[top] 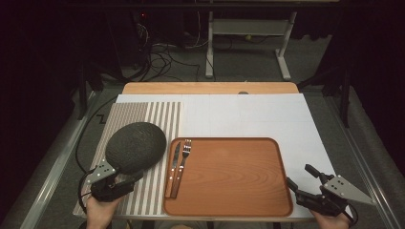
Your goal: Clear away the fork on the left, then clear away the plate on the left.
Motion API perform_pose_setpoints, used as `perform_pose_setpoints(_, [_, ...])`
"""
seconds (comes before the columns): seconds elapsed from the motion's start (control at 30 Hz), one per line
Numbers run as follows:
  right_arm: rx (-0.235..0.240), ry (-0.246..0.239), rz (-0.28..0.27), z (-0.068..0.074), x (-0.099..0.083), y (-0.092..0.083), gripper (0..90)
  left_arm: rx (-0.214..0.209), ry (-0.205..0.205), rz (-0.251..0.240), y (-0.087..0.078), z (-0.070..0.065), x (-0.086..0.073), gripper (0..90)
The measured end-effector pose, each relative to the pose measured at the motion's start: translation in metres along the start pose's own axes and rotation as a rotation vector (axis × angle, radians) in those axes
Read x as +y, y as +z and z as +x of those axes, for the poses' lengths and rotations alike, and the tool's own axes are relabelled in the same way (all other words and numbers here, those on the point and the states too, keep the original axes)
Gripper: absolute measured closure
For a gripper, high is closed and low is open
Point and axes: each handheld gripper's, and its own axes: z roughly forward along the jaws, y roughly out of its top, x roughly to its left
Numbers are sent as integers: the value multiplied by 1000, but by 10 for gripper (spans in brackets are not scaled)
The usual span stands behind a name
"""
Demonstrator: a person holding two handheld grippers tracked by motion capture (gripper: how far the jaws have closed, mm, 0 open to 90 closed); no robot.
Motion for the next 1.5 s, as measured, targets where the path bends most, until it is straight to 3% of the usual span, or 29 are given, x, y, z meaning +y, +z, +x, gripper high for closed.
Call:
perform_pose_setpoints(0.13, [-3, -3, -2, 0, 0, -1, 207, 7, -21, -3, -1, 5, -8, 405])
perform_pose_setpoints(0.33, [-6, 8, 2, -1, -1, -2, 207, -11, -85, -4, 2, 13, -14, 406])
perform_pose_setpoints(0.67, [4, 10, 0, -2, 0, 2, 207, -22, -119, -5, 1, 14, -15, 406])
perform_pose_setpoints(0.83, [11, 1, 9, -1, 1, 5, 207, -19, -109, 8, 1, 14, -15, 406])
perform_pose_setpoints(1.03, [9, 4, 4, -2, 0, 3, 207, -21, -94, 6, 3, 13, -11, 406])
perform_pose_setpoints(1.17, [9, 6, 1, -1, 0, 2, 207, -18, -69, 35, 6, 13, -7, 406])
perform_pose_setpoints(1.37, [11, 7, 6, -1, 0, 4, 207, 7, 23, 124, 14, 10, -1, 406])
perform_pose_setpoints(1.5, [10, 6, 6, -1, 0, 4, 206, 35, 97, 153, 18, 5, 3, 407])
